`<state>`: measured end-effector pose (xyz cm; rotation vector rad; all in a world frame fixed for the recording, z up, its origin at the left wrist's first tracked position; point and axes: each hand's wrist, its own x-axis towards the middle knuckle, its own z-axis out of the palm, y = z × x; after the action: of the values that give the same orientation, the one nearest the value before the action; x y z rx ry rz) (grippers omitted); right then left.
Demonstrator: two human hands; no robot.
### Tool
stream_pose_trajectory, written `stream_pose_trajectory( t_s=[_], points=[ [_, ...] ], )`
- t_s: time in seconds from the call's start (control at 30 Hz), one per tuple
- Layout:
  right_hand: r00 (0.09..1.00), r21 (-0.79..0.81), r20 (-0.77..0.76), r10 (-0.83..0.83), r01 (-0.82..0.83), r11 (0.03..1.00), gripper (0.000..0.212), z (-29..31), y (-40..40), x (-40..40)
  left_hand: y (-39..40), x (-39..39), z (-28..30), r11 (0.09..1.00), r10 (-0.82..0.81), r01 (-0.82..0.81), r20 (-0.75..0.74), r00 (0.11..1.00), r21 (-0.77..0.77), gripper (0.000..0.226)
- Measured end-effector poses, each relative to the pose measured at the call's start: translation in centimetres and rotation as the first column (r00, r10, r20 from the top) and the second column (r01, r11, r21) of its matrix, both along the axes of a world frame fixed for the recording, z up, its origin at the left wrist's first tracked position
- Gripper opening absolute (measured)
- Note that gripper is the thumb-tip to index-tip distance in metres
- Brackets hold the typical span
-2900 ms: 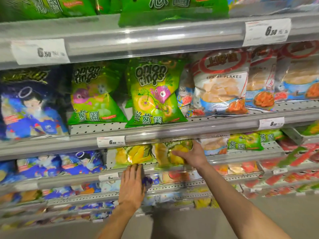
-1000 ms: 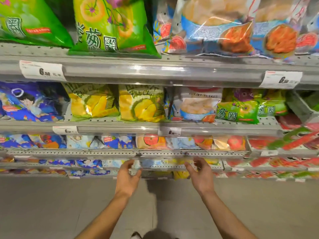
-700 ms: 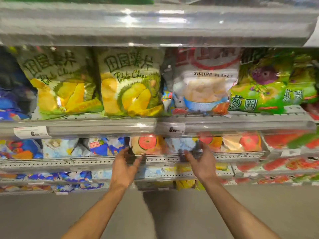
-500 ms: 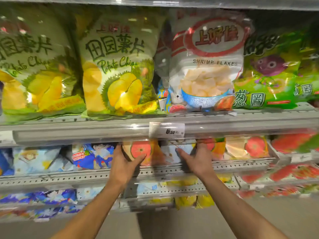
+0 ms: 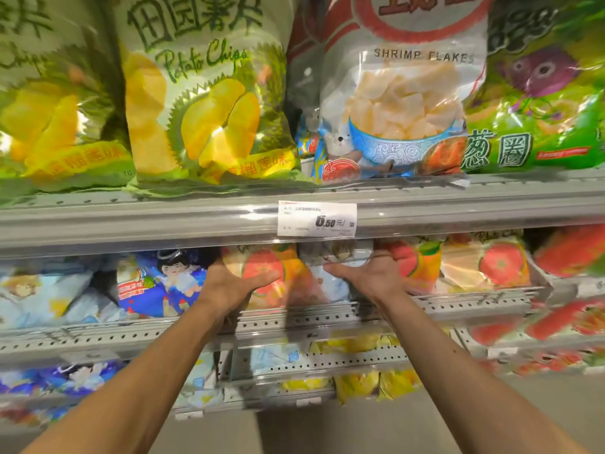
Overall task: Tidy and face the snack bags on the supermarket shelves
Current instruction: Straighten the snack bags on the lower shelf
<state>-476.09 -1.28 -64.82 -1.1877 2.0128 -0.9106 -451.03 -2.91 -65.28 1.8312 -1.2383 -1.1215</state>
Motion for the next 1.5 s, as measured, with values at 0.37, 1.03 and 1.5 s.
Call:
stream_pose_trajectory(
  t_s=[0.37,1.03,1.5],
  points=[
    [0.975,-0.125,-0.181,-0.132,0.110,0.986,0.064,2.9,2.7,-0.4,0.9,0.2,1.4,0.992,0.032,-0.027,-0.038,0.999,0.126,0.058],
    [0.978,-0.247,0.126,-0.165,0.192,0.950,0.056,4.0,13.0,-9.5,0.5,-7.8,1.6,0.999,0.040,-0.035,-0.128,0.991,0.041,0.038],
    [0.946,-0.211,0.256,-0.200,0.257,0.943,0.051,1.3,16.1,-11.0,0.9,-13.3,0.6,0.997,-0.072,0.075,0.148,0.986,-0.014,0.048]
  ],
)
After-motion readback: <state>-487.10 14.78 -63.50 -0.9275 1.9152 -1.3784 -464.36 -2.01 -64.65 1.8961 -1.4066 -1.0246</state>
